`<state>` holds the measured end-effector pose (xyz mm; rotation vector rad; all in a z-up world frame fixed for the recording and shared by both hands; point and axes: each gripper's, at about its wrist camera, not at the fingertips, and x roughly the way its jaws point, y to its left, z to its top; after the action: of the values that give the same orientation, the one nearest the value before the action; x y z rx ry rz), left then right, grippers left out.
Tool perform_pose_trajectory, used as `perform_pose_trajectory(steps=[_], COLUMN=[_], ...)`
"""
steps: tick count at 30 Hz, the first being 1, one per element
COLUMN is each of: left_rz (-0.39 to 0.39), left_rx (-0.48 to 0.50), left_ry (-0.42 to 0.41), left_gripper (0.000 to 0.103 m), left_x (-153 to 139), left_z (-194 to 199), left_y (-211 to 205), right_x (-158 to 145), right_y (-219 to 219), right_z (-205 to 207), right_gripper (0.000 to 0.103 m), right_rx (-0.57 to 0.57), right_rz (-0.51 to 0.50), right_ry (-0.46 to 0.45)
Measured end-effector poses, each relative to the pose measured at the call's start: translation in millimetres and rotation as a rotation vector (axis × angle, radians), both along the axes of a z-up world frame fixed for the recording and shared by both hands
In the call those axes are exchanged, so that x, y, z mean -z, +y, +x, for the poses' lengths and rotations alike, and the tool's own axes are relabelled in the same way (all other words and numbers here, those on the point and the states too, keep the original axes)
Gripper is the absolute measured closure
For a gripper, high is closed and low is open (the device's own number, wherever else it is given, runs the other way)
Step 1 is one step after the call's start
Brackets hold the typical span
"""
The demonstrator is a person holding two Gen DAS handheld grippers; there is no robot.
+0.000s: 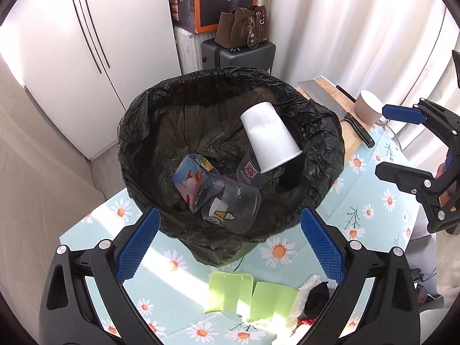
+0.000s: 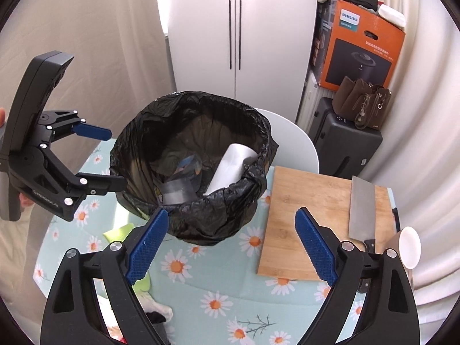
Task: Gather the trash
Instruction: 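Bring both tools back down toward the green plastic pieces and tissues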
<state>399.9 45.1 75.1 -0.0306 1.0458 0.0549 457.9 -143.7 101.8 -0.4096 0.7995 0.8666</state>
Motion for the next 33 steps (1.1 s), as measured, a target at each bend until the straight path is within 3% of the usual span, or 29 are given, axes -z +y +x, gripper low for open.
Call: perform_pose_trajectory(steps=[12, 18, 22, 25, 33], left_rz=[0.056, 0.033, -0.034, -0.007, -0.04], left_rx=[-0.032, -0.086, -0.151, -0.183, -0.208], left_ry=[0.016, -0.015, -0.045, -0.052, -0.042], left_gripper=[0.006, 0.006, 0.006, 0.006, 0.006], left_x=[7.9, 17.5, 29.6, 40.7, 72.0], left_z=[-65.1, -104.6, -129.8, -146.1, -169.5], left_y=[-29.5, -31.4, -26.6, -25.7, -17.3], right_x=[5.3, 18.4, 28.7, 38.1, 67.2], right_y=[-30.4, -39.1, -45.0, -50.0, -57.4], right_z=[-53.6, -80.3, -97.9, -110.1, -132.7], right_gripper=[0.016, 0.016, 0.016, 0.016, 0.016], right_rx=[-0.001, -0.006, -0.005, -0.008, 0.014], right_rz=[-0.004, -0.011, -0.019, -0.022, -0.039], right_ry=[-0.001, 0.022, 0.037, 0.05, 0.102])
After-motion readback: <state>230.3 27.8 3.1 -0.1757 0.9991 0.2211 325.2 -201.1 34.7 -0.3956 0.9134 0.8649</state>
